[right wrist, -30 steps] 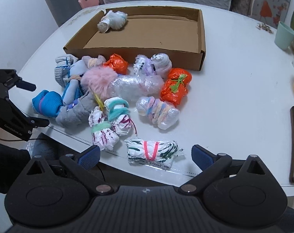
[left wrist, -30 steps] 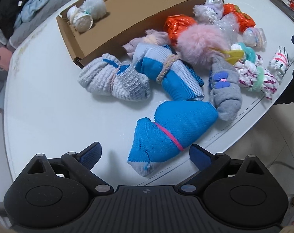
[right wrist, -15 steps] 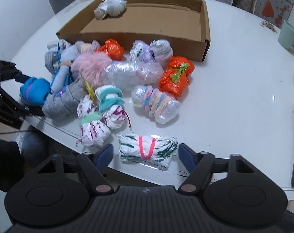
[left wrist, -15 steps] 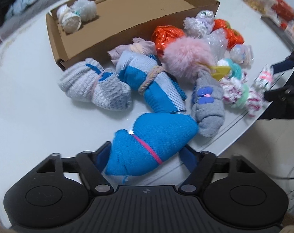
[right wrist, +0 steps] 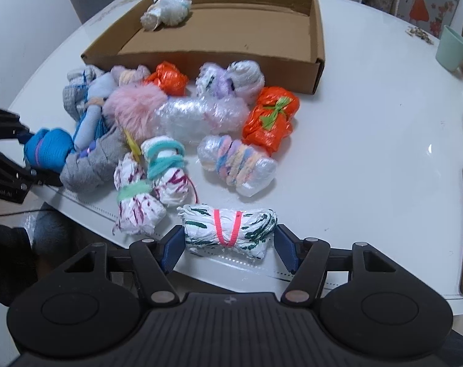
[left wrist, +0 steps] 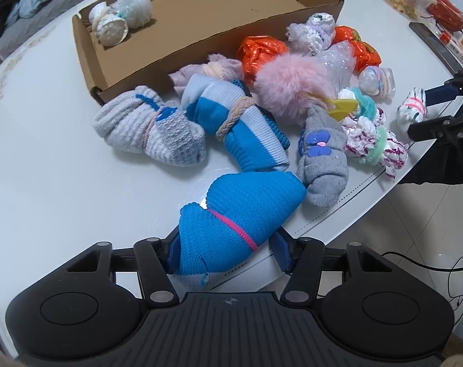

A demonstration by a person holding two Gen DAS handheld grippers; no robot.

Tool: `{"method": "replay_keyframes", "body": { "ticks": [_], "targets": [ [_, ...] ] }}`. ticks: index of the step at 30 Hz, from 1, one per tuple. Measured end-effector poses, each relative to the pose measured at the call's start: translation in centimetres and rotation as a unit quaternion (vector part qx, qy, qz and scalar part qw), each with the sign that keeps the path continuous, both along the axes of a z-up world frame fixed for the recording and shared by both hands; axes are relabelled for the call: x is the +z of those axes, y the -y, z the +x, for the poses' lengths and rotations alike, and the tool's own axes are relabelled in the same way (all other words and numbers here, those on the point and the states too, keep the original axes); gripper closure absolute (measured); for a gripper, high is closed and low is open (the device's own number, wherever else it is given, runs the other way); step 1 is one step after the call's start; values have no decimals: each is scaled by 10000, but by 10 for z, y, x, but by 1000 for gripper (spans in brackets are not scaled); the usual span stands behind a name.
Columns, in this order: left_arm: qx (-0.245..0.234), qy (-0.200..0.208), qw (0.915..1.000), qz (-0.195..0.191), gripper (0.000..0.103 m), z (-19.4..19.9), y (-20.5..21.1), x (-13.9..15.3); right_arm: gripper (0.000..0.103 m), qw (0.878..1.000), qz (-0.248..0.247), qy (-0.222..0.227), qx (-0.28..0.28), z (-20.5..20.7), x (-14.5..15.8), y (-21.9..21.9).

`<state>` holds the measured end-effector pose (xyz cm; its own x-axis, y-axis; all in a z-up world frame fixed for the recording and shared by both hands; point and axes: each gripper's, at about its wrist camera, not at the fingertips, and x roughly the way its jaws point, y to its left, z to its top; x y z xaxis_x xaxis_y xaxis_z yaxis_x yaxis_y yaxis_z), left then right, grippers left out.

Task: Organize objects
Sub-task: 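Place the blue sock and green-striped bundle into the tray, opening both tools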

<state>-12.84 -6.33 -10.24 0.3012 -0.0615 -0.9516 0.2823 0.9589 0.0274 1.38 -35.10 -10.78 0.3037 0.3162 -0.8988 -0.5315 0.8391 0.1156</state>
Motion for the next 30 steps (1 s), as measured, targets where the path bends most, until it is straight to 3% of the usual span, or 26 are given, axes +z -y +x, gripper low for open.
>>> {"method": "replay_keyframes", "body": {
  "ticks": [6,10,14,18,23,26,30],
  "targets": [
    [170,-64,9998,27,42,2,-7,10,43,10000,44,72,-29,-2,8,5],
    [266,-50,9996,60,42,2,-10,34,43,9997,147,174,-123,5,18,5],
    [600,403,9971,-244,42,15,-18,75,43,9974,449,452,-326,17,34,6],
    [1101,997,9875,-532,42,53,-23,109,43,9933,713,828,-379,37,60,5],
    [1553,1513,9744,-599,42,107,-27,134,43,9858,987,1352,-111,73,98,-17],
    [2069,1452,9631,-924,42,134,-40,132,43,9805,1154,1591,75,100,113,-34],
    [2749,1017,9455,-1416,42,157,-53,112,43,9739,1264,1745,715,129,109,-67]
  ]
}}
